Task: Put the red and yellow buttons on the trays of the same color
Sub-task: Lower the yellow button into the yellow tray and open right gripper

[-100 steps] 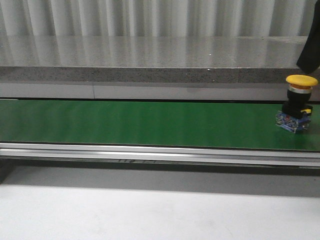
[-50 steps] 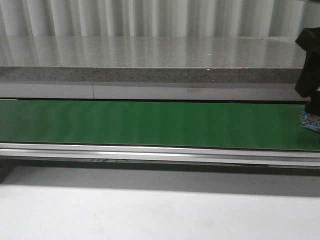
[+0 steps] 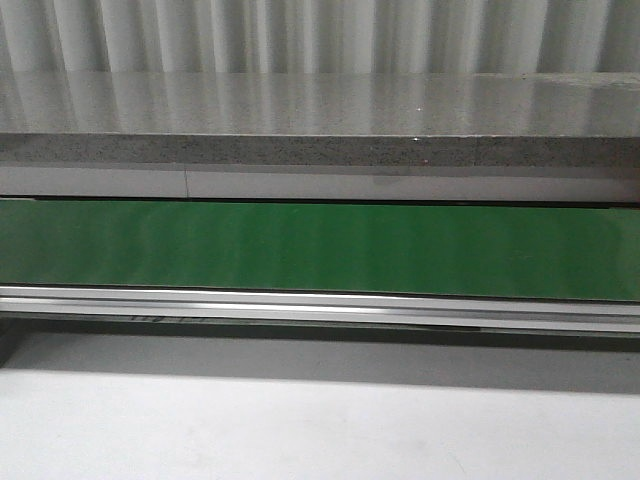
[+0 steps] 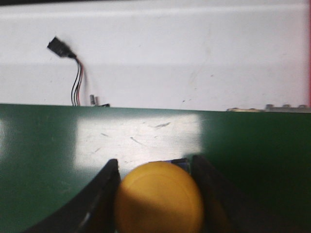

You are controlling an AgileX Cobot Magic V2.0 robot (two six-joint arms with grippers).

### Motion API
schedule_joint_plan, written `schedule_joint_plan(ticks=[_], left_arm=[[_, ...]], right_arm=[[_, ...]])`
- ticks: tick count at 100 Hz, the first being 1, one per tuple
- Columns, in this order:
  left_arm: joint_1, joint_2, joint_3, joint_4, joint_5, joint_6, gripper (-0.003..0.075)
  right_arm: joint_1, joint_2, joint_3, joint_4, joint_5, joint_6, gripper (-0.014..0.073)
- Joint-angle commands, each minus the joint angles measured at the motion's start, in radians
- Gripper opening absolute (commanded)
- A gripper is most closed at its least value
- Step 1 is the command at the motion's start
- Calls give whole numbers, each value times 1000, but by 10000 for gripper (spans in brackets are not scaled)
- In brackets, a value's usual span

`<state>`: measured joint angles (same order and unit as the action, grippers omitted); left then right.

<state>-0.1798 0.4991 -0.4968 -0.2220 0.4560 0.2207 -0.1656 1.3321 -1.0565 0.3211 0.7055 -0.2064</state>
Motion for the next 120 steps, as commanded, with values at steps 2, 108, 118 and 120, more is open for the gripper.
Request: schedule_joint_plan(ticks=[2, 108, 118, 120], left_arm=[[-8, 2, -30, -16, -69, 2, -20], [-8, 2, -30, -16, -69, 2, -20], [-8, 2, -30, -16, -69, 2, -20], [-8, 2, -30, -16, -69, 2, -20]], right_arm=[[-72, -78, -23, 12, -40, 21, -6], [-758, -164, 322, -84, -318, 231, -6], [-761, -127, 346, -84, -362, 232, -6], [-761, -117, 351, -84, -372, 232, -6]])
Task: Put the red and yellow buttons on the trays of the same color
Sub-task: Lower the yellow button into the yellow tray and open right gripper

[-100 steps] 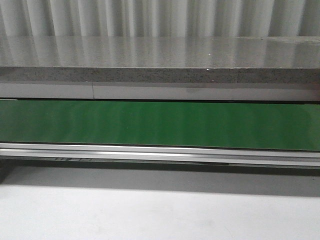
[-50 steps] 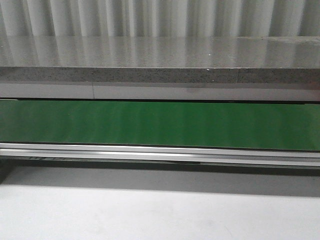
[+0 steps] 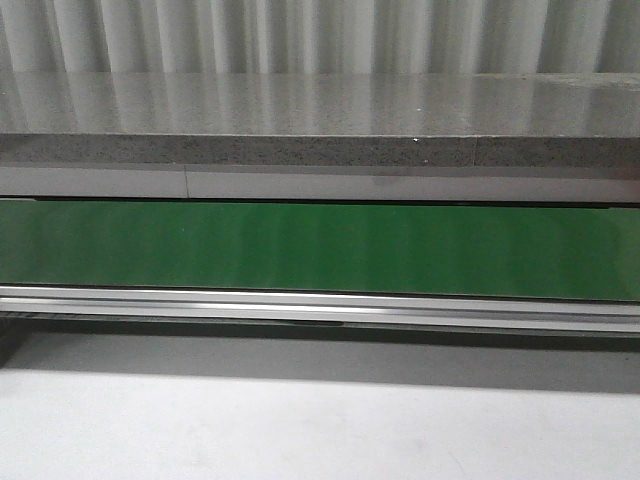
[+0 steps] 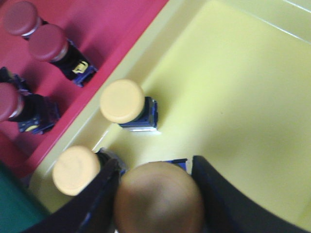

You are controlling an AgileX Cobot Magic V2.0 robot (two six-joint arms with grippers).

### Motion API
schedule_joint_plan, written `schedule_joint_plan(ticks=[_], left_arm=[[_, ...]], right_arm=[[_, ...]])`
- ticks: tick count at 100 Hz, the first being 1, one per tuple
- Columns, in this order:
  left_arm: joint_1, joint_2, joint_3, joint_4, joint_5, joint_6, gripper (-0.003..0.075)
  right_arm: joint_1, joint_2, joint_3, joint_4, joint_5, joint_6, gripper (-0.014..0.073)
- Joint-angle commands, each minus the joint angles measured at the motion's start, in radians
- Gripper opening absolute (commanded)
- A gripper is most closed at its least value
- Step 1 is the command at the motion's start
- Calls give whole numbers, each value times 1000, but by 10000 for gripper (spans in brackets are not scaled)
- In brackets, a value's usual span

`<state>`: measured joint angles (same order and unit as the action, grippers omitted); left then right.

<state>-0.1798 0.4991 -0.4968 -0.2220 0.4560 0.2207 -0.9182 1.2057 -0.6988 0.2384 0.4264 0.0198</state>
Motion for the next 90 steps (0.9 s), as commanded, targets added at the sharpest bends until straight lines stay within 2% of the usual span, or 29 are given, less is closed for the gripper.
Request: schedule_joint_plan(ticks=[1, 30, 39, 49, 67, 78, 90], left_arm=[[-8, 2, -30, -16, -69, 2, -20], [-8, 2, -30, -16, -69, 2, -20], [-8, 2, -30, -16, -69, 2, -20], [-8, 2, -30, -16, -69, 2, -20], [-8, 2, -30, -16, -69, 2, -20], [-8, 2, -30, -16, -69, 2, -20], [-8, 2, -30, -16, -69, 2, -20]], right_arm=[[-9, 11, -2, -2, -95, 6, -6], [-9, 117, 32, -2, -163, 7, -5], [-8, 138, 32, -2, -178, 8, 20], [-8, 155, 32, -2, -190, 8, 121], [-6, 162, 32, -2, -199, 10, 438], [-5, 162, 32, -2, -205, 23, 523], [-5, 155, 32, -4, -208, 23, 533]])
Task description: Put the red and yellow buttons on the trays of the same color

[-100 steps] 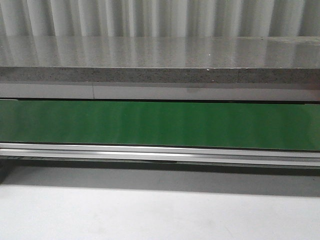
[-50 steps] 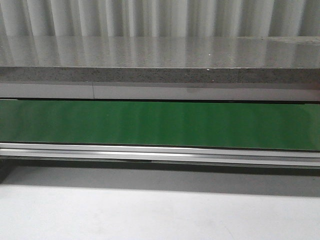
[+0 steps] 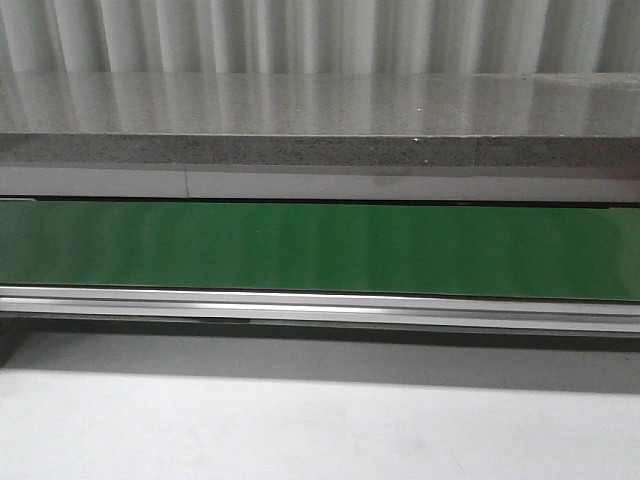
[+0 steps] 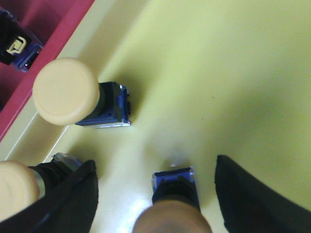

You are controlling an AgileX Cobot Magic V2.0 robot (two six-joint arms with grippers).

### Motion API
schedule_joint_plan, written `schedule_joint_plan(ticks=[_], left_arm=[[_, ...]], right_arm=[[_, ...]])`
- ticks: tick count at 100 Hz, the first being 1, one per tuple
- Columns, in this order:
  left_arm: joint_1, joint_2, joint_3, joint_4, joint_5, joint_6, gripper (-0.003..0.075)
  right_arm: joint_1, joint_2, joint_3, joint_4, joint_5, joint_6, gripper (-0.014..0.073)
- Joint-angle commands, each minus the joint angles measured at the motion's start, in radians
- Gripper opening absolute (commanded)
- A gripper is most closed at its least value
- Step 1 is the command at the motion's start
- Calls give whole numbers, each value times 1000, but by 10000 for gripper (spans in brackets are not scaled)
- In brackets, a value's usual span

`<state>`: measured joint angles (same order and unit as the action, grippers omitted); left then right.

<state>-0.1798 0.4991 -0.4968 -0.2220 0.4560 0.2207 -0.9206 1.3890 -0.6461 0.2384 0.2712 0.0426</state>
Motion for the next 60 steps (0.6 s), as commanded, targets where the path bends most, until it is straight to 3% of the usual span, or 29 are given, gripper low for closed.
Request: schedule_joint_plan(ticks=[1, 23, 36, 45, 60], left_arm=[[-8, 2, -30, -16, -69, 2, -20], [-8, 2, -30, -16, -69, 2, -20], [-8, 2, -30, -16, -69, 2, -20], [-8, 2, -30, -16, -69, 2, -20], [-8, 2, -30, -16, -69, 2, -20]], right_arm=[[-2, -30, -20, -6, -52, 0, 533], [-2, -140, -22, -40, -35, 0, 530], [13, -210, -49, -51, 62, 0, 486], [66, -246, -83, -97, 131, 0, 323], [206, -311, -132, -162, 246, 0, -62]])
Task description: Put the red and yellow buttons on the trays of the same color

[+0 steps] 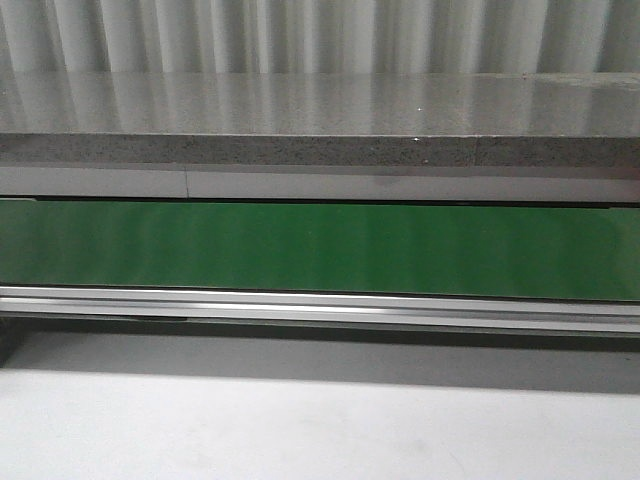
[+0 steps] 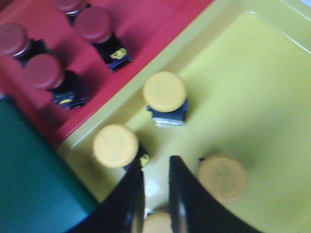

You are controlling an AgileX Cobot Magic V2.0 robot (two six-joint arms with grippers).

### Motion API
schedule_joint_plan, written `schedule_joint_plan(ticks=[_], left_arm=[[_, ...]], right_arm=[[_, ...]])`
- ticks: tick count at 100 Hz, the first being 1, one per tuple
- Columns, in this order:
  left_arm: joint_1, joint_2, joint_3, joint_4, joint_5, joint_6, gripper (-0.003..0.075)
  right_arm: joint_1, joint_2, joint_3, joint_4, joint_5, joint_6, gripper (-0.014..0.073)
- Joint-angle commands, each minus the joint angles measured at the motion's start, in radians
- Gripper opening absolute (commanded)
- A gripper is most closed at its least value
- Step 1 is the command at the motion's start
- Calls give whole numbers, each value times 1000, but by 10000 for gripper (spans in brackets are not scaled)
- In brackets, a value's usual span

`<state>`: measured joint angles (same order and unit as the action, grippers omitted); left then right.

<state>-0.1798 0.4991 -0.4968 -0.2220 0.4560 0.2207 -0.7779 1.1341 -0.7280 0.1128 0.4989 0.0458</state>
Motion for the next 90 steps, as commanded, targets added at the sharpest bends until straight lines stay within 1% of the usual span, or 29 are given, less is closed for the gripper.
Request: schedule_joint_plan(ticks=[1, 6, 19, 33, 47, 68, 77, 90], left_arm=[[-8, 2, -30, -16, -69, 2, -20], [-8, 2, -30, -16, -69, 2, -20], [-8, 2, -30, -16, -69, 2, -20], [-8, 2, -30, -16, -69, 2, -20], [-8, 2, -30, -16, -69, 2, -20], [-8, 2, -30, -16, -69, 2, -20], [-8, 2, -30, -16, -69, 2, -20], [-8, 2, -30, -16, -69, 2, -20]], right_arm=[[78, -66, -52, -37, 27, -3, -71], [121, -87, -55, -37, 45, -3, -60], [280, -154, -55, -37, 69, -6, -65], [405, -241, -54, -37, 59, -29, -65], [504, -307, -52, -37, 54, -53, -65], [596, -403, -50, -37, 44, -111, -65], [616, -446, -50, -37, 37, -151, -65], [620, -504, -39, -37, 8, -157, -65]])
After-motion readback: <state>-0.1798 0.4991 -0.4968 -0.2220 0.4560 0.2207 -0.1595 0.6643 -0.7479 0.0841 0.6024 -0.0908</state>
